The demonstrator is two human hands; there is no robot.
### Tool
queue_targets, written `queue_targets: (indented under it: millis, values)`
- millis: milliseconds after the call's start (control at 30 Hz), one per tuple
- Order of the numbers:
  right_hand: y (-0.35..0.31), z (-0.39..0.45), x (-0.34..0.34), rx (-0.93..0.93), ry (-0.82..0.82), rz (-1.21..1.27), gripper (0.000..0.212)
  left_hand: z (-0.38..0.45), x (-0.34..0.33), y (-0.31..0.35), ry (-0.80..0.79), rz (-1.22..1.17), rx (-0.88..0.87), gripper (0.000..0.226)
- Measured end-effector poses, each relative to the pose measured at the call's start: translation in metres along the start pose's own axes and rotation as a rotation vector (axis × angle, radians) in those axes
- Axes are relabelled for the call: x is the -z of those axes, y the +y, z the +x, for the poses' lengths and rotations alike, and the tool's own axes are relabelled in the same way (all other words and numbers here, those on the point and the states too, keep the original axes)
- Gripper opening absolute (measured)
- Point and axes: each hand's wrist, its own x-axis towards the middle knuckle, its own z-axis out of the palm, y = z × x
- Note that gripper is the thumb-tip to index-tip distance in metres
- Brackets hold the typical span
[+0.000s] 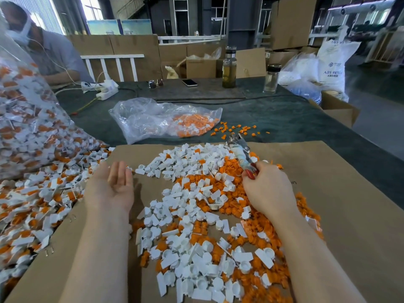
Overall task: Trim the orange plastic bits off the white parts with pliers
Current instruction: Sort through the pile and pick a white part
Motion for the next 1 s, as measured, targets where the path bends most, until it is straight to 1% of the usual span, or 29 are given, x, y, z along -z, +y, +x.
queue_targets:
  millis: [33, 67, 100, 133, 233, 300, 400, 467, 567, 633, 767, 833, 1000]
  values:
    - [0.001, 0.000, 0.000, -0.006, -0.002, -0.014, 0.020, -0.006, -0.001, -0.002, -0.016, 0.208, -0.027, 0.030]
    - [0.001, -0.001, 0.000, -0.010, -0.008, -0.027, 0.019, -0.013, -0.005, -0.008, -0.080, 0.466, -0.067, 0.022]
    - [0.002, -0.001, 0.000, -0.010, -0.018, -0.041, 0.017, -0.019, -0.007, -0.015, -0.137, 0.702, -0.113, 0.018]
    - [0.002, -0.001, -0.001, -0.008, -0.032, -0.057, 0.014, -0.025, -0.009, -0.022, -0.207, 0.884, -0.161, 0.015]
    - [0.001, -0.003, -0.004, 0.026, -0.058, -0.138, 0.005, -0.033, -0.008, -0.043, -0.391, 1.314, -0.318, 0.012]
    - [0.000, -0.004, -0.007, 0.050, -0.057, -0.212, 0.012, -0.035, -0.007, -0.053, -0.465, 1.544, -0.400, 0.019]
    - [-0.001, -0.004, -0.009, 0.057, -0.071, -0.291, 0.024, -0.033, -0.004, -0.059, -0.527, 1.799, -0.476, 0.036]
    - [-0.001, -0.004, -0.010, 0.052, -0.076, -0.297, 0.025, -0.033, -0.003, -0.060, -0.570, 1.874, -0.501, 0.040]
    - [-0.001, -0.004, -0.011, 0.048, -0.076, -0.287, 0.018, -0.034, -0.003, -0.060, -0.669, 1.865, -0.512, 0.035]
    - [-0.001, -0.004, -0.012, 0.042, -0.084, -0.291, 0.015, -0.036, -0.003, -0.061, -0.701, 1.885, -0.525, 0.035]
    - [-0.001, -0.004, -0.011, 0.030, -0.093, -0.285, 0.013, -0.041, -0.003, -0.065, -0.702, 1.899, -0.632, 0.034]
    - [-0.001, -0.004, -0.011, 0.032, -0.105, -0.290, 0.013, -0.044, -0.005, -0.069, -0.707, 1.891, -0.693, 0.030]
    - [-0.004, -0.005, -0.012, 0.044, -0.089, -0.284, 0.012, -0.046, -0.006, -0.075, -0.702, 1.855, -0.764, 0.019]
